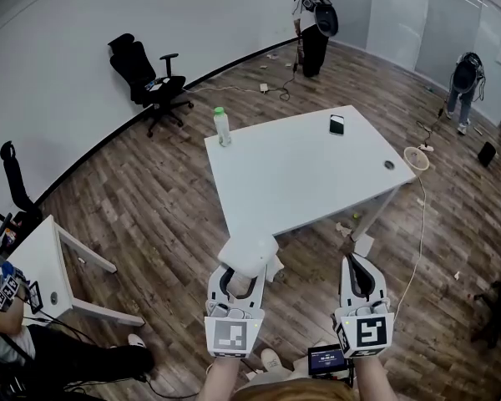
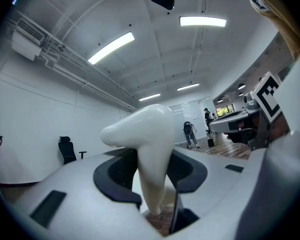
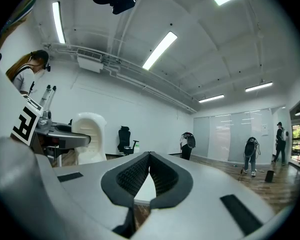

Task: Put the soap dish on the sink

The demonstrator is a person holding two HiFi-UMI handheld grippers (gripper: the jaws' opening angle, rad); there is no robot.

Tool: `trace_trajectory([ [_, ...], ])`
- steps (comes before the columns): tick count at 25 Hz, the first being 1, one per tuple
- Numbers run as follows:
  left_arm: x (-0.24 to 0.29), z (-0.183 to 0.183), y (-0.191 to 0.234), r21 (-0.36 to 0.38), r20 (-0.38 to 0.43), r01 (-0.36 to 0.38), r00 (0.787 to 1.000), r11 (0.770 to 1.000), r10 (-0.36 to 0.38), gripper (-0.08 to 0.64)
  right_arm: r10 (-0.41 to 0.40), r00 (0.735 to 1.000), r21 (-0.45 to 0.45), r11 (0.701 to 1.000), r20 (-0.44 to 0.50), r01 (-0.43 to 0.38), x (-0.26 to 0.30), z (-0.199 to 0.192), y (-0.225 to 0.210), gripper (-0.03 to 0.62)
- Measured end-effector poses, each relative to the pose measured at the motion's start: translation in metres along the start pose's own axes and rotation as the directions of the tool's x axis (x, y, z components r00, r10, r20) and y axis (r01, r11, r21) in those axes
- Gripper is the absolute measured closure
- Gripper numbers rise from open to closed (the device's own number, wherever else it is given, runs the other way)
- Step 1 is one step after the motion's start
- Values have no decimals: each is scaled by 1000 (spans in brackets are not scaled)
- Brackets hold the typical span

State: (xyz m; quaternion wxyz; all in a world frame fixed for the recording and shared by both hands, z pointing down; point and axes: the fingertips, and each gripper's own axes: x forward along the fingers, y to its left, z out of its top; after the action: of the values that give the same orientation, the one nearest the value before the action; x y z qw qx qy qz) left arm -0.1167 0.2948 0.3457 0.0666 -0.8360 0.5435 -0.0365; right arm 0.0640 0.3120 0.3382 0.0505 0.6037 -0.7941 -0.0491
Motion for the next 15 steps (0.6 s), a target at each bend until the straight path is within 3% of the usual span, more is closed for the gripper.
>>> trace_trajectory([
  [15,32,-10,4,-8,-28,-10,1000,1000,9,402,28,999,15,999,-32,-28,24,-14,-10,583],
])
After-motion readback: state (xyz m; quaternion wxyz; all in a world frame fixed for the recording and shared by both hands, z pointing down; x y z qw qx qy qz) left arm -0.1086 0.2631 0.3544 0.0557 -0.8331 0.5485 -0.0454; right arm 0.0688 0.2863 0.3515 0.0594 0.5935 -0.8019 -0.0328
